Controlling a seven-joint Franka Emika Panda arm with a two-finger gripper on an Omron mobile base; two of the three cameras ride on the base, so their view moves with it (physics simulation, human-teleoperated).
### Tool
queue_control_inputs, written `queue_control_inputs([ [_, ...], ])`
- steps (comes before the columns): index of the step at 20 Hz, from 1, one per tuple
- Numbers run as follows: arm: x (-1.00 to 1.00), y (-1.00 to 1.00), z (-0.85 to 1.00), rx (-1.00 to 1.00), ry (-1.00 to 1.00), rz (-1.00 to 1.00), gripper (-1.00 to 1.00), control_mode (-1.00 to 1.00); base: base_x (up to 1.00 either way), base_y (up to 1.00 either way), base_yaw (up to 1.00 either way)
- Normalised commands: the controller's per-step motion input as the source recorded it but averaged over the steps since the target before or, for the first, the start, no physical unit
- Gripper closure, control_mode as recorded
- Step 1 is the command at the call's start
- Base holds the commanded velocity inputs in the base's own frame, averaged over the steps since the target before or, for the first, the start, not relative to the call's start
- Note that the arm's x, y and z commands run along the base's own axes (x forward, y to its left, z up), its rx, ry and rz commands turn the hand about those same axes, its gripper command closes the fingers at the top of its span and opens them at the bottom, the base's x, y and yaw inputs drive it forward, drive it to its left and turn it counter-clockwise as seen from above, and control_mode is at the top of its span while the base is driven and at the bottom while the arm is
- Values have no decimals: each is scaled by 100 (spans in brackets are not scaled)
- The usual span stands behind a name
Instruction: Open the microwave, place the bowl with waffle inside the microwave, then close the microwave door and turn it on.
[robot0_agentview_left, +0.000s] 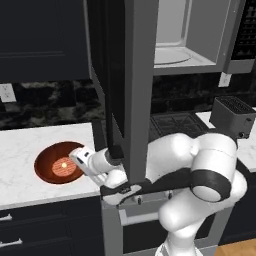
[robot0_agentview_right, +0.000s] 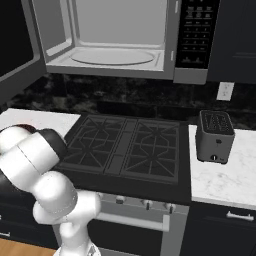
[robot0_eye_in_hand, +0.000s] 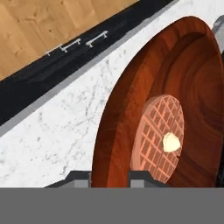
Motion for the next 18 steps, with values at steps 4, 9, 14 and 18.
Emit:
queue_control_inputs([
  [4,-5,-77,30,-5,23,-21,100,-100,0,0,0],
  [9,0,-99,61,0,19,-20,100,-100,0,0,0],
  [14,0,-90,83,0,16,-16,100,-100,0,0,0],
  [18,0,-80,60,0,8,-11,100,-100,0,0,0],
])
